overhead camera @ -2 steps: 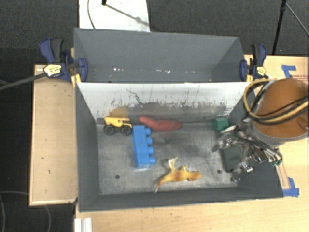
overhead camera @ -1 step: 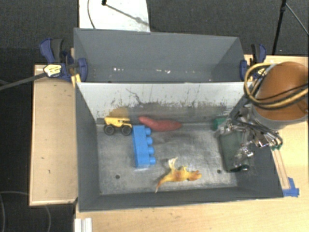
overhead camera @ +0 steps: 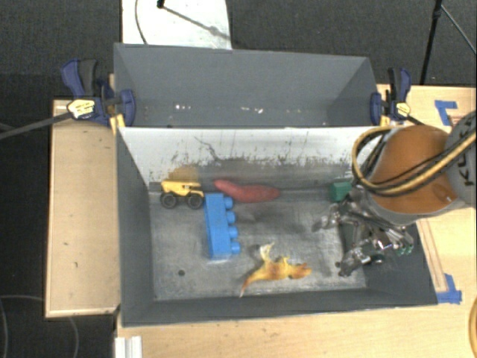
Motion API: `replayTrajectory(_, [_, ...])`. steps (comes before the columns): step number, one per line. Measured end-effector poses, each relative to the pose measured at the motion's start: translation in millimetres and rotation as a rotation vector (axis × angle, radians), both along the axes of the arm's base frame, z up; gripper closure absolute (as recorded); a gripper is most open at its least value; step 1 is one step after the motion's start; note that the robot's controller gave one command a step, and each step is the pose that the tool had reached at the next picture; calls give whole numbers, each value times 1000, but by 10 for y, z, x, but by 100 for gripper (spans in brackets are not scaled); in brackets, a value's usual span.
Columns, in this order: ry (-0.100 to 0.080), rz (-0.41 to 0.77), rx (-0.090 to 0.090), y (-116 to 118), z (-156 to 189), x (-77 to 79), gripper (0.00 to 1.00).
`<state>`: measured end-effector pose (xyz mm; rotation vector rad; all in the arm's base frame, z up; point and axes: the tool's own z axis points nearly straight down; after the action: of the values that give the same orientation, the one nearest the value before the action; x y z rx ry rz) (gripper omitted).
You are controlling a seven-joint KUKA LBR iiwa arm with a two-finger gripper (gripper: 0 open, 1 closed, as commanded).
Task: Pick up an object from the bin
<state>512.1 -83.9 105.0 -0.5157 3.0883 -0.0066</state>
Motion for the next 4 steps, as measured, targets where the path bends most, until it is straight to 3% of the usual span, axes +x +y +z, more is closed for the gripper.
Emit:
replayTrajectory(1, [18,142,6,210,-154,-254,0])
replayTrajectory(2, [10,224,1,523,60,250,0])
replayTrajectory(3, [1,304,1,817,-6,187,0])
replayTrajectory(4, [10,389,1,1139,-47,-92,0])
